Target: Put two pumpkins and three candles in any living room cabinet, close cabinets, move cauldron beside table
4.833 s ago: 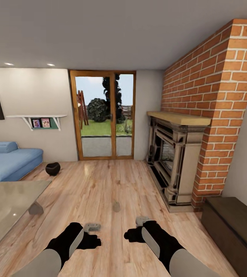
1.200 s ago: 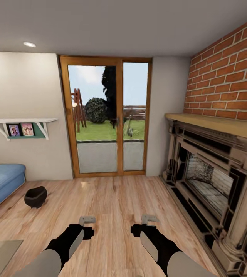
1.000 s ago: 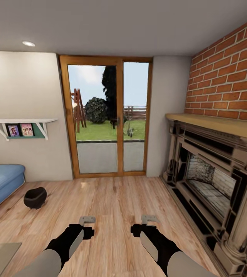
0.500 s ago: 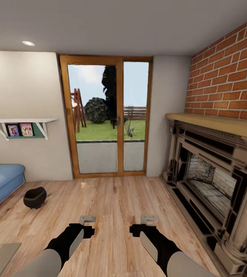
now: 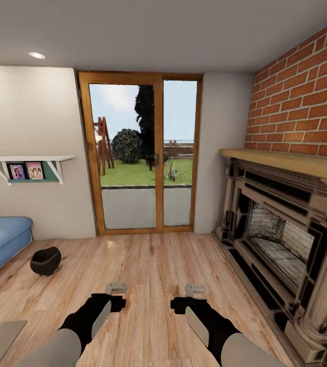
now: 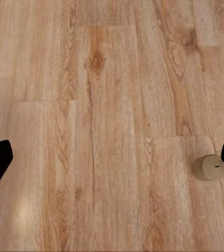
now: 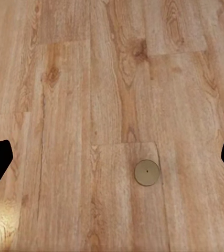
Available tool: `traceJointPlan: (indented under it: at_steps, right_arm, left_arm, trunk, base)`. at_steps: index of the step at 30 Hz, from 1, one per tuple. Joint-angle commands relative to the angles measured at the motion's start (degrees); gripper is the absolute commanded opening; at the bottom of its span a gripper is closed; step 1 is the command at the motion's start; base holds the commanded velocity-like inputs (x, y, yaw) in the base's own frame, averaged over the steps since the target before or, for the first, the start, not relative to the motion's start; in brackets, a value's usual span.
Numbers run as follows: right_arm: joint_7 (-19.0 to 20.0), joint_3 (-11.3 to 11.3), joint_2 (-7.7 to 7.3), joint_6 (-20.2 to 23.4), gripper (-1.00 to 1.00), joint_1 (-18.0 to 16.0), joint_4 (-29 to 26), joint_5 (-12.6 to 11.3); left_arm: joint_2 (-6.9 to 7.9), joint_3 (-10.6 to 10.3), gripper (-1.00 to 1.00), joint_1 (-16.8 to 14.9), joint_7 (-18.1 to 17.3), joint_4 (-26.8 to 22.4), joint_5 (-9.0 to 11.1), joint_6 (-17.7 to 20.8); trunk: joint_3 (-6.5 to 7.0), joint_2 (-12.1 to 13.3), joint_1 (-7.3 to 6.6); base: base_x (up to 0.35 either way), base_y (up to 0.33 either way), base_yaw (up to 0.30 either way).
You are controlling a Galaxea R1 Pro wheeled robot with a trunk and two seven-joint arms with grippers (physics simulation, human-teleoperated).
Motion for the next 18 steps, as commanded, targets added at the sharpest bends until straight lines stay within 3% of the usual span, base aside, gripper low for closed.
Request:
traceJointPlan:
  at_steps: [1, 7, 12, 18]
  right_arm:
    - [-0.51, 0.49, -0.06, 0.28, 1.00, -0.06, -0.11, -0.55]
    - [-0.45, 0.47, -0.09, 0.55, 1.00, -0.06, -0.11, -0.63]
    - [2.24, 0.45, -0.17, 0.38, 1.00, -0.06, -0.22, -0.70]
    - [2.70, 0.25, -0.38, -0.03, 1.00, -0.06, -0.31, -0.80]
  left_arm:
    - [0.05, -0.45, 1.00, -0.01, 0.47, -0.65, 0.59, 0.31]
    - [0.07, -0.44, 1.00, 0.03, 0.46, -3.76, 0.59, 0.46]
    - [0.07, -0.44, 1.00, 0.04, 0.46, -4.25, 0.59, 0.54]
    - [0.08, -0.41, 1.00, 0.04, 0.46, -4.29, 0.60, 0.54]
  trunk:
    - [-0.28, -0.48, 0.24]
    - [-1.36, -2.89, 1.56]
    - [-2.26, -4.90, 2.65]
    - [-3.33, -7.30, 3.97]
  base:
    - [0.000, 0.000, 0.000]
    - [0.000, 0.000, 0.000]
    - [0.000, 0.000, 0.000]
    - [0.000, 0.000, 0.000]
